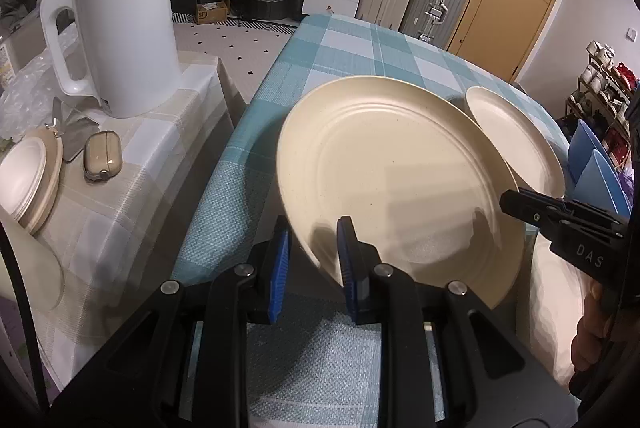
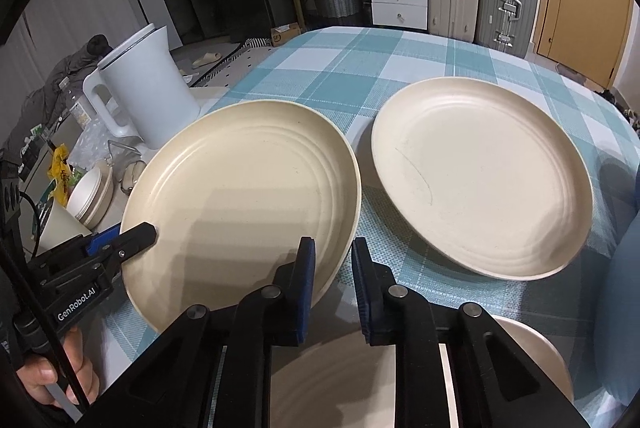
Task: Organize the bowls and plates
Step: 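Lift the cream plate with both tools toward another cream plate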
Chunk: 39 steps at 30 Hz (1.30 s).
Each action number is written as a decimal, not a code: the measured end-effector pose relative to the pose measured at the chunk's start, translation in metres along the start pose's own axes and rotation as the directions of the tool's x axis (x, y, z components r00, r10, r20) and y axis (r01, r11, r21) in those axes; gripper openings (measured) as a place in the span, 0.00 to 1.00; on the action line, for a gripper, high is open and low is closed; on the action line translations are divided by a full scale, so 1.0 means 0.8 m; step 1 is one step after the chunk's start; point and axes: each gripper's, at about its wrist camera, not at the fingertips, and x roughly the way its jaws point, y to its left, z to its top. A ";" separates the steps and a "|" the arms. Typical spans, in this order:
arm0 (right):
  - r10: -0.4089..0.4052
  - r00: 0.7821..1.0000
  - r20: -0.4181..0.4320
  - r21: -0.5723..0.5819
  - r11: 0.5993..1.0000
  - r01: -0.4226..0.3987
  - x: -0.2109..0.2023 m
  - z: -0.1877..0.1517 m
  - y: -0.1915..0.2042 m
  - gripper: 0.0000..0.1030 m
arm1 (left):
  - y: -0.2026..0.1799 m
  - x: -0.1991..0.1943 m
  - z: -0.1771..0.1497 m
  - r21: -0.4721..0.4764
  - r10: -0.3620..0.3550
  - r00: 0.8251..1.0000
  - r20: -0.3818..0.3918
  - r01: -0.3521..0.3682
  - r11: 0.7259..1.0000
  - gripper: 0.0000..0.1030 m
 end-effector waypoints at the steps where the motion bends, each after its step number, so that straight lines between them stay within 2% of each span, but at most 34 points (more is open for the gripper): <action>1: 0.000 1.000 0.003 0.000 1.000 0.000 -0.002 0.000 0.001 0.19 | 0.001 -0.002 0.000 0.000 -0.002 1.000 0.004 0.002 1.000 0.20; 18: -0.041 0.995 0.085 0.034 0.999 0.038 -0.073 -0.010 -0.005 0.19 | -0.036 -0.060 0.004 0.055 -0.045 0.996 0.071 0.042 0.998 0.20; 39: -0.115 0.980 0.164 0.160 0.983 0.088 -0.178 -0.069 -0.040 0.19 | -0.126 -0.125 -0.014 0.192 -0.143 0.985 0.096 0.123 0.974 0.20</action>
